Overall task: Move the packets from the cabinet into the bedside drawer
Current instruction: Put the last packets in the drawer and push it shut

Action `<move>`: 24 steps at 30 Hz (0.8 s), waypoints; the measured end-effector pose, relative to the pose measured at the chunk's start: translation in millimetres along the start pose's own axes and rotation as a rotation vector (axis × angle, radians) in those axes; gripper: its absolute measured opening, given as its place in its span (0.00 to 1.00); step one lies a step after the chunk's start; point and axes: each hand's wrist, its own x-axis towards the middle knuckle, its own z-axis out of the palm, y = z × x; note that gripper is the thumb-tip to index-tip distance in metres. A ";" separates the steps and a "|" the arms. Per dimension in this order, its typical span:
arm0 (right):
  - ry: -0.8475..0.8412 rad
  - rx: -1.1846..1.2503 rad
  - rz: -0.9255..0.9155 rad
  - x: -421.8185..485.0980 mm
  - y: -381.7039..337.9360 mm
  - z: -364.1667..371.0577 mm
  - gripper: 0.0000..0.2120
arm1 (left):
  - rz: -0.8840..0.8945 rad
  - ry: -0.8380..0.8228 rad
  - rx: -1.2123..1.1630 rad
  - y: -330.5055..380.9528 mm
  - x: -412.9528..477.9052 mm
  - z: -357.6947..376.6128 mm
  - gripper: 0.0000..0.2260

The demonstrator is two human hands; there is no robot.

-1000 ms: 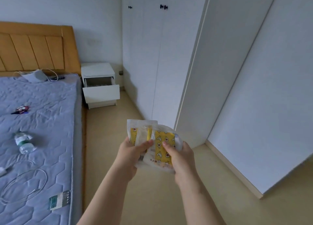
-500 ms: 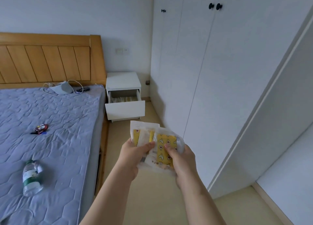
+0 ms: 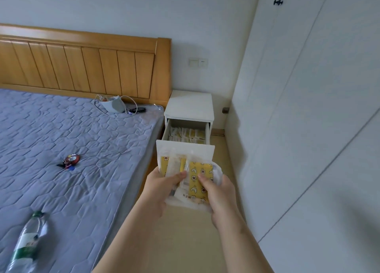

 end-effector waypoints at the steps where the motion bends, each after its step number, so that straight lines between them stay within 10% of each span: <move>1: -0.016 -0.013 0.018 21.6 -1.7 8.4 0.12 | -0.007 0.018 -0.005 4.2 18.6 -0.3 0.10; 24: -0.055 -0.139 0.208 441.0 -5.2 231.6 0.05 | -0.189 0.088 0.120 99.6 485.6 -54.4 0.12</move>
